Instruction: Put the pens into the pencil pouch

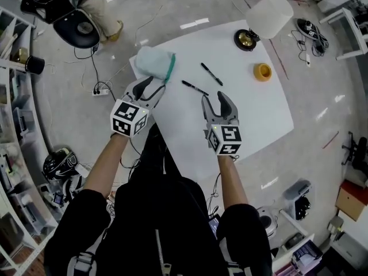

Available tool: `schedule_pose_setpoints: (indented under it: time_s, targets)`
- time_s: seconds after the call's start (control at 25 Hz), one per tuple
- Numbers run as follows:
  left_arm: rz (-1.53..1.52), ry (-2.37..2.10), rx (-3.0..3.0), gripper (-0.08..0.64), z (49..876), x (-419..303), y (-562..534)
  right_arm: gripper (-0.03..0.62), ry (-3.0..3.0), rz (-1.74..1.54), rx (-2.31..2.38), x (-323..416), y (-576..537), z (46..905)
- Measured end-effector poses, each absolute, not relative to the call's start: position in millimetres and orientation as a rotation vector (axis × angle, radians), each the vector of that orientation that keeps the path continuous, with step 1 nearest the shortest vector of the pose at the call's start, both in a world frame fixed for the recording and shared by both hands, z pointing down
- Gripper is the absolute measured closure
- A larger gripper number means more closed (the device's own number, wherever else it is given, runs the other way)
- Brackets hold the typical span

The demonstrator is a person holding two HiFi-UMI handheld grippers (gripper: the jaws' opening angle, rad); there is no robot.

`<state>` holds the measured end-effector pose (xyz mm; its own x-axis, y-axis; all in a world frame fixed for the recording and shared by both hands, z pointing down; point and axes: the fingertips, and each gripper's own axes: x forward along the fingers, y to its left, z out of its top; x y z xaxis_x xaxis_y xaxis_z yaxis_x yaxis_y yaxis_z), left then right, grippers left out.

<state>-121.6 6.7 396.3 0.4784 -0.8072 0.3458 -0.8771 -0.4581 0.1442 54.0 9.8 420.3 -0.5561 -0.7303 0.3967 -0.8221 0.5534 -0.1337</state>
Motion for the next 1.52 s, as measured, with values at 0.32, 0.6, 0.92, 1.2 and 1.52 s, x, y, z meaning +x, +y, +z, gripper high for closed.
schedule_pose_setpoints:
  time_s: [0.32,0.6,0.92,1.2,1.52]
  targets:
    - [0.391,-1.370,2.404,0.342,419,-123,-20,0.377,-2.447,0.424,1.316,53,-5,425]
    - [0.482,-1.328,2.377,0.344,451,-115,-50,0.377,-2.407,0.457,1.282,54,-12,445]
    - [0.635,-1.271,2.320,0.344,508,-106,-78,0.377,-2.353,0.530,1.287,67,-17,478]
    - [0.796,-1.277,2.238,0.365,549,-109,-97,0.376,-2.318,0.592,1.315,79,-25,488]
    - [0.963,-1.256,2.185,0.387,589,-106,-102,0.376,-2.271,0.621,1.318,87,-21,506]
